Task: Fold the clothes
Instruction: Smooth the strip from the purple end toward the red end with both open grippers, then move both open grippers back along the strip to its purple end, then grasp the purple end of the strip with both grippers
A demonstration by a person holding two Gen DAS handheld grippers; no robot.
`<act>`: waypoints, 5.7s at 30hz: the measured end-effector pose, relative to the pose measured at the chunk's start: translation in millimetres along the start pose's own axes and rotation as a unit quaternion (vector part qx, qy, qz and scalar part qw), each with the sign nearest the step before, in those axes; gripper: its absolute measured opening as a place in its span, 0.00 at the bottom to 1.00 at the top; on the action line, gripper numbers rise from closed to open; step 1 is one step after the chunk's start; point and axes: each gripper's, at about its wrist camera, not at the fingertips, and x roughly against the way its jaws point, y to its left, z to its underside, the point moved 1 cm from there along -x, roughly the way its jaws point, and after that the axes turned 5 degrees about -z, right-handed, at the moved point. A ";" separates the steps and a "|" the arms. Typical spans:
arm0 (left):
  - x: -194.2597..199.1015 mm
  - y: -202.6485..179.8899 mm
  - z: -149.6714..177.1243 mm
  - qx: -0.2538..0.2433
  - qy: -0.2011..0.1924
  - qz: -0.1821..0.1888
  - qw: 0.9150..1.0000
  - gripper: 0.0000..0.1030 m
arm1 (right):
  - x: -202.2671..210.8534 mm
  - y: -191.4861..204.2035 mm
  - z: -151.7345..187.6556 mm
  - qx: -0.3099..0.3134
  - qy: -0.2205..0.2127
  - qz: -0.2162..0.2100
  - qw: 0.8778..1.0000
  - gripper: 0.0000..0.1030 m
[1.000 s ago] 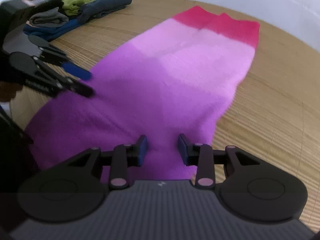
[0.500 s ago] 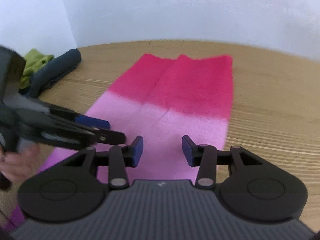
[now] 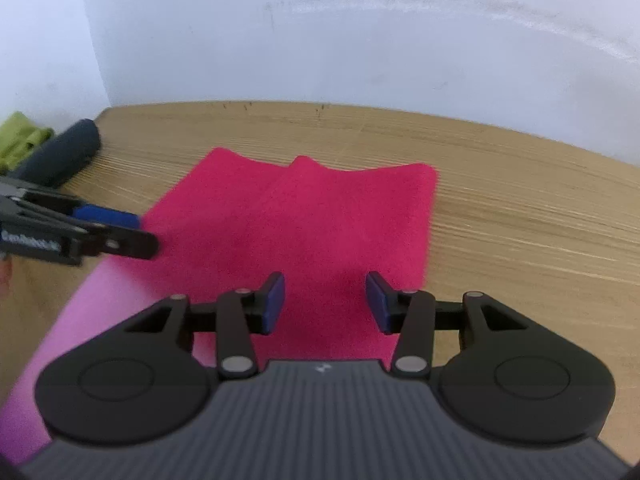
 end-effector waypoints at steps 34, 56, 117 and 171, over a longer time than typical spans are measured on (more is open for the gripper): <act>57.8 -3.6 -32.4 0.028 0.004 -0.178 0.984 0.81 | 85.0 -18.9 -1.5 -0.069 -0.076 0.075 0.992 0.79; 188.7 -53.3 85.0 0.033 0.016 -0.113 0.993 0.82 | 236.1 110.3 101.2 -0.059 -0.051 0.103 0.992 0.79; 288.6 -69.8 335.9 0.021 0.084 -0.051 0.995 0.83 | 290.6 164.1 277.9 -0.211 0.014 0.009 0.977 0.78; 276.6 -97.0 339.0 0.060 0.026 -0.088 0.994 0.19 | 273.0 182.6 268.7 -0.027 0.033 0.028 0.999 0.31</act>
